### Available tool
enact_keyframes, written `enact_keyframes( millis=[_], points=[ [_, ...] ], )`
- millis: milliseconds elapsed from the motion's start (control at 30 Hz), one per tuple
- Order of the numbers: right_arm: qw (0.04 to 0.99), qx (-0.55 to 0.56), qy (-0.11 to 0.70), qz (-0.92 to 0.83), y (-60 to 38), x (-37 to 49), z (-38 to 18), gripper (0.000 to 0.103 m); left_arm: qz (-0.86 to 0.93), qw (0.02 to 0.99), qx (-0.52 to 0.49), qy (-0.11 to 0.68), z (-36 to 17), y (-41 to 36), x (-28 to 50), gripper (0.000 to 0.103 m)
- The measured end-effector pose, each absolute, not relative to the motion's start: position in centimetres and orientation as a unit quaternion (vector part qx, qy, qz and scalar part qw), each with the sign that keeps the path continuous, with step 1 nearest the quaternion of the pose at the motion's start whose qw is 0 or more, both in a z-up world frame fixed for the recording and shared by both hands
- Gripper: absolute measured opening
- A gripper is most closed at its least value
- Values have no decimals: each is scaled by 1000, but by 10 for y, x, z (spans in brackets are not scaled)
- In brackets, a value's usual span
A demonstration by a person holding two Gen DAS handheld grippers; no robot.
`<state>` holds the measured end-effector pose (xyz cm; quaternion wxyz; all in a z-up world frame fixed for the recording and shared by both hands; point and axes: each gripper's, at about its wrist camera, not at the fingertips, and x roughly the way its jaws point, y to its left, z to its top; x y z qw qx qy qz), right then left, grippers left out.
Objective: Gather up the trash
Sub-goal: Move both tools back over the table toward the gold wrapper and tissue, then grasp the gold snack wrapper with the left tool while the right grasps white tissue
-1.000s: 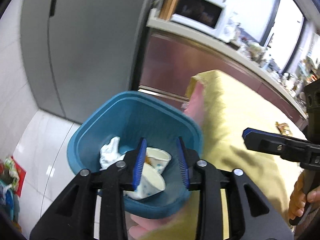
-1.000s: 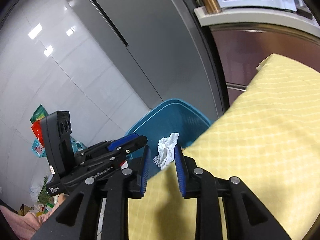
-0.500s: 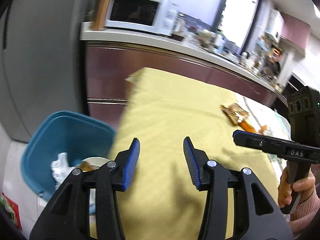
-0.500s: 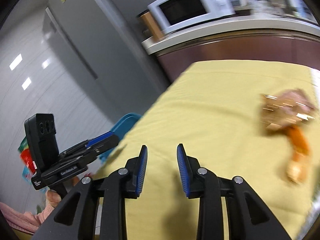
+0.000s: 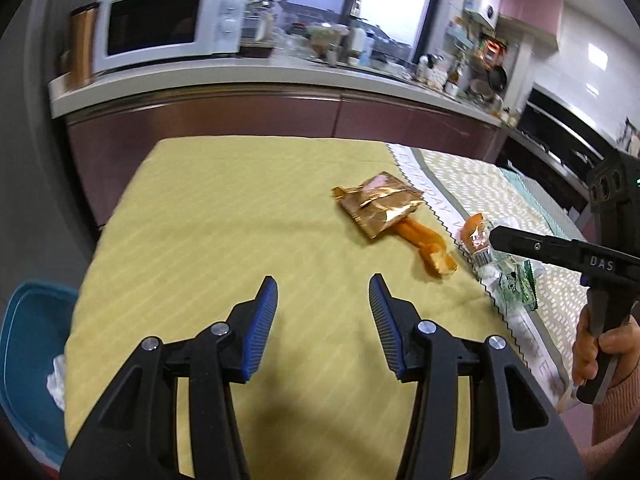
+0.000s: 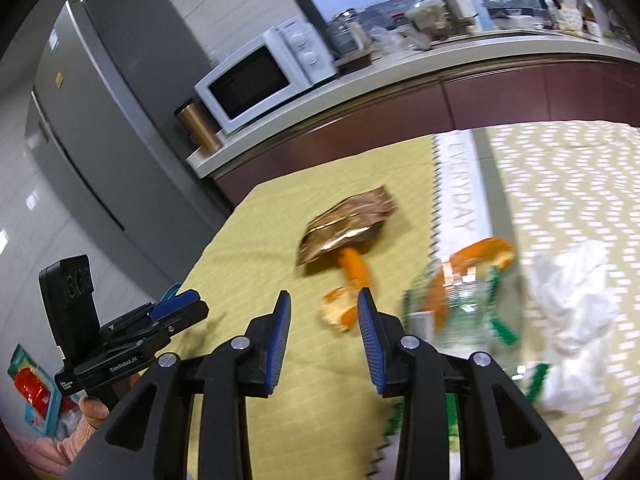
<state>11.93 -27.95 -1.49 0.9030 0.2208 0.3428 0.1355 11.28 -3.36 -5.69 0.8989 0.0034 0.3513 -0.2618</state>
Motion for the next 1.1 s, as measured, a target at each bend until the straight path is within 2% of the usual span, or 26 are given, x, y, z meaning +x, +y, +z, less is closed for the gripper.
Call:
enact_keyframes(
  millis=[400, 567, 633, 767, 900, 1100],
  points=[
    [913, 239, 322, 74, -339, 97, -17, 35, -272, 890, 67, 359, -59, -110, 153, 50],
    [919, 248, 307, 24, -372, 86, -16, 43, -277, 884, 89, 365, -61, -132, 167, 54],
    [917, 252, 309, 8, -383, 84, -19, 50, -274, 884, 96, 367, -62, -137, 171, 54],
    [908, 268, 321, -15, -404, 85, -32, 53, -271, 881, 103, 374, -65, -146, 179, 54],
    [901, 275, 337, -15, -410, 86, -42, 53, -272, 873, 111, 390, -72, -154, 182, 45],
    [897, 270, 350, -14, -407, 87, -49, 53, -270, 868, 103, 404, -79, -156, 185, 39]
  ],
)
